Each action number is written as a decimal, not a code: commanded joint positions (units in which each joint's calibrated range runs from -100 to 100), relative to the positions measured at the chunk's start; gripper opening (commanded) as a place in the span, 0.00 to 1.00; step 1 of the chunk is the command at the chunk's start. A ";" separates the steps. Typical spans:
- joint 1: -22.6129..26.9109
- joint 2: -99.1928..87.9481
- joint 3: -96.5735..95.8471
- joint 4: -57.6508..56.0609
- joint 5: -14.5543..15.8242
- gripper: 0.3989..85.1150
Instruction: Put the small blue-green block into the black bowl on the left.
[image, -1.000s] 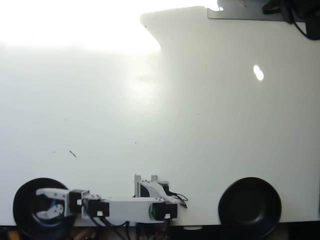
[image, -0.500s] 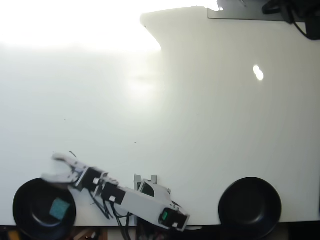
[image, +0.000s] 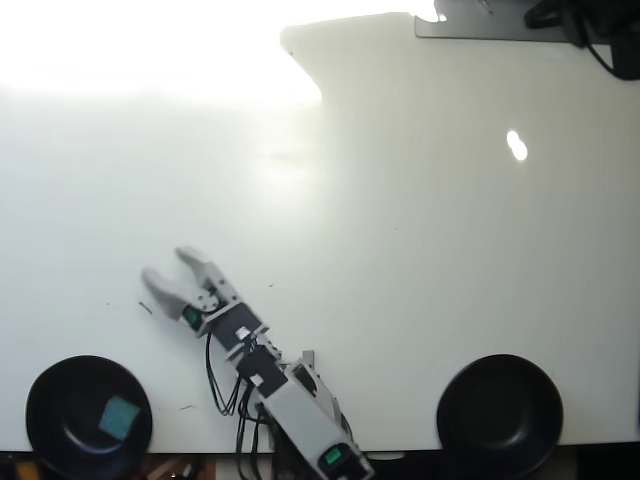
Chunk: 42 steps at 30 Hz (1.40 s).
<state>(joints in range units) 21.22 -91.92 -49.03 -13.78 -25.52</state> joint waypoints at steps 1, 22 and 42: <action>-3.52 -2.08 0.97 0.61 4.00 0.40; -17.19 -7.76 -20.75 11.63 17.92 0.40; -24.03 -7.76 -43.39 22.82 23.05 0.46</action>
<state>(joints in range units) -2.91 -98.36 -92.80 5.72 -3.05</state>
